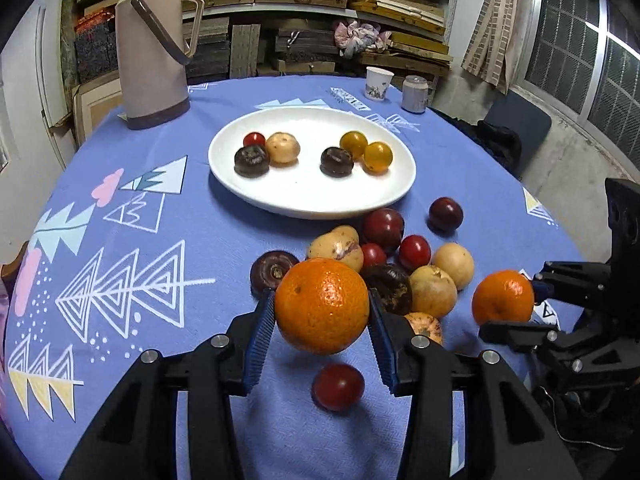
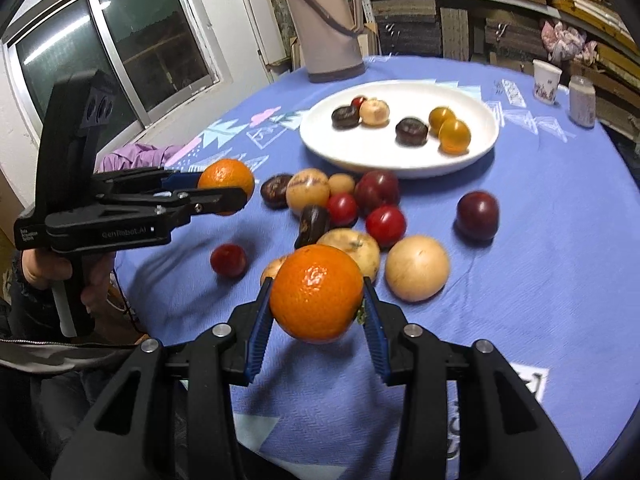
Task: Organize fruits
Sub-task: 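Carry both mandarin oranges onto the white plate and open both tools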
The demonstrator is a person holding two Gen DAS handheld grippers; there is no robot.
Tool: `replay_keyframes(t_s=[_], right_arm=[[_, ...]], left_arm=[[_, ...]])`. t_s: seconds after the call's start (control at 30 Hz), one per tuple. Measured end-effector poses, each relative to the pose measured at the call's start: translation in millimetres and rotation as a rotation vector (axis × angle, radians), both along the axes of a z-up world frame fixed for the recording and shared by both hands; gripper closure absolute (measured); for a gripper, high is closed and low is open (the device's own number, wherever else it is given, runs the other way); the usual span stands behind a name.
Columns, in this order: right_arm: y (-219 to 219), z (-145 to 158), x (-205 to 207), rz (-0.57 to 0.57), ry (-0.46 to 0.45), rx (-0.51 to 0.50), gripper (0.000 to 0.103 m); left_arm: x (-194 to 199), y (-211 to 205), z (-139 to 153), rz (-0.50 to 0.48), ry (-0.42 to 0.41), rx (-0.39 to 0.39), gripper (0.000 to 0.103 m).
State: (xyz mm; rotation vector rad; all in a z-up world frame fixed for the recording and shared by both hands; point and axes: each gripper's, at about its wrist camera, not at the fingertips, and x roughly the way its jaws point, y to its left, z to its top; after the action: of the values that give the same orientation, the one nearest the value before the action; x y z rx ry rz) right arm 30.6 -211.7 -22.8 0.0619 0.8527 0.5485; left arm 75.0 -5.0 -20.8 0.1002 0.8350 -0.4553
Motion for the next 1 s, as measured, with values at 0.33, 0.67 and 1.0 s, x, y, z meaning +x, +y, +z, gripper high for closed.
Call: replay_keyframes(t_s=[0.33, 0.67, 1.0], right_arm=[[-9, 34, 15, -0.042, -0.098, -0.036, 0.062], [-10, 68, 59, -0.062, -0.171, -0.041, 0.062], [3, 68, 143, -0.066, -0.150, -0.075, 0.062]], left_arm=[[4, -3, 18, 0.016, -0.023, 0.006, 0.057], [38, -14, 44, 0.016, -0.076, -0.008, 0.057], [107, -24, 40, 0.054, -0.044, -0.023, 0.057]])
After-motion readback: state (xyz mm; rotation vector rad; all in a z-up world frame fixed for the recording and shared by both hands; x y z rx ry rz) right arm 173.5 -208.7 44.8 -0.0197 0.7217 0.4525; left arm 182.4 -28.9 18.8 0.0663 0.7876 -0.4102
